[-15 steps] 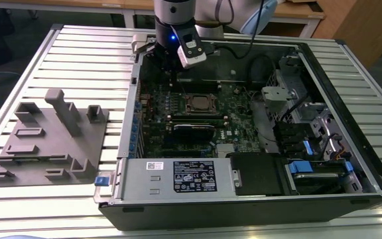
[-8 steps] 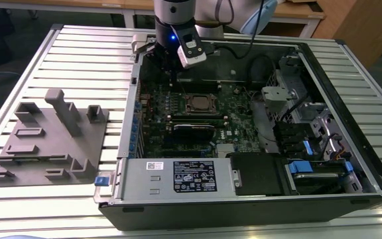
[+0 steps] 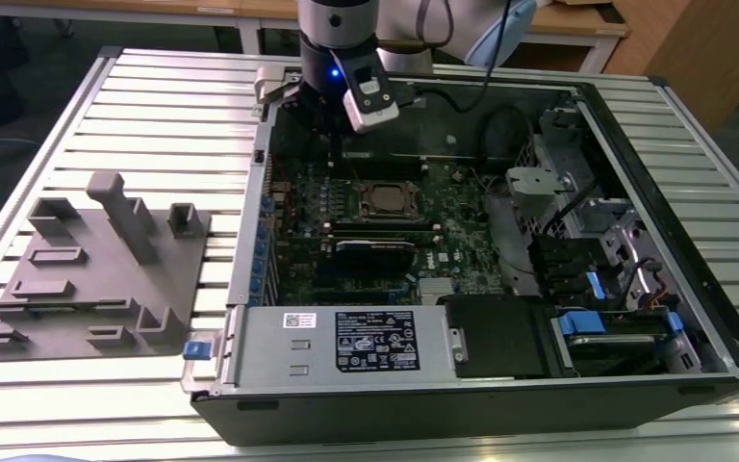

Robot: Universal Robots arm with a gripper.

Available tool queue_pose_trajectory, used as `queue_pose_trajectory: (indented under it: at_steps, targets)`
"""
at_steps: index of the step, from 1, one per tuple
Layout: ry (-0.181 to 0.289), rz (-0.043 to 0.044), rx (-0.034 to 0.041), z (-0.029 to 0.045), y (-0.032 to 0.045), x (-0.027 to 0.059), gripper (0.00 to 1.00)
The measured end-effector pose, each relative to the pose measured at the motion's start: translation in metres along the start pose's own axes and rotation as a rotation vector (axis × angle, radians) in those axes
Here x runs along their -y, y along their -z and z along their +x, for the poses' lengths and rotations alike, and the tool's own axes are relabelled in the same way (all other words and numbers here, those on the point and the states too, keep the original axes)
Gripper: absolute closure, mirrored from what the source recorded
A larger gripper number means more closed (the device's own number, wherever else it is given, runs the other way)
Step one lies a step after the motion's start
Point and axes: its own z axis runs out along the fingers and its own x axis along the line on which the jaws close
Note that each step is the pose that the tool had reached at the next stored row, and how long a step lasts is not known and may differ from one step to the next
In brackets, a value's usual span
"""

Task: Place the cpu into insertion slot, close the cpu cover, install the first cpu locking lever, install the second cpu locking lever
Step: 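Install the first cpu locking lever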

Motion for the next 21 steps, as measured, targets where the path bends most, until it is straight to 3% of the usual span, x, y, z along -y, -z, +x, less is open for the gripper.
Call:
queue_pose_trajectory:
  at_steps: [2, 7, 13, 16, 19, 21]
  targets:
    - [0.000, -0.0078, -0.0005, 0.0000, 0.0000, -0.0001, 0.89]
    - [0.000, -0.0091, -0.0006, 0.0009, -0.0002, 0.0001, 0.89]
    - [0.000, -0.0217, -0.0010, 0.0044, -0.0025, 0.0007, 0.89]
    - [0.000, -0.0359, -0.0022, 0.0048, -0.0050, 0.0011, 0.89]
    - [-0.001, -0.0558, -0.0032, 0.0049, -0.0066, 0.0013, 0.89]
    - [-0.001, -0.0619, -0.0035, 0.0049, -0.0069, 0.0013, 0.89]
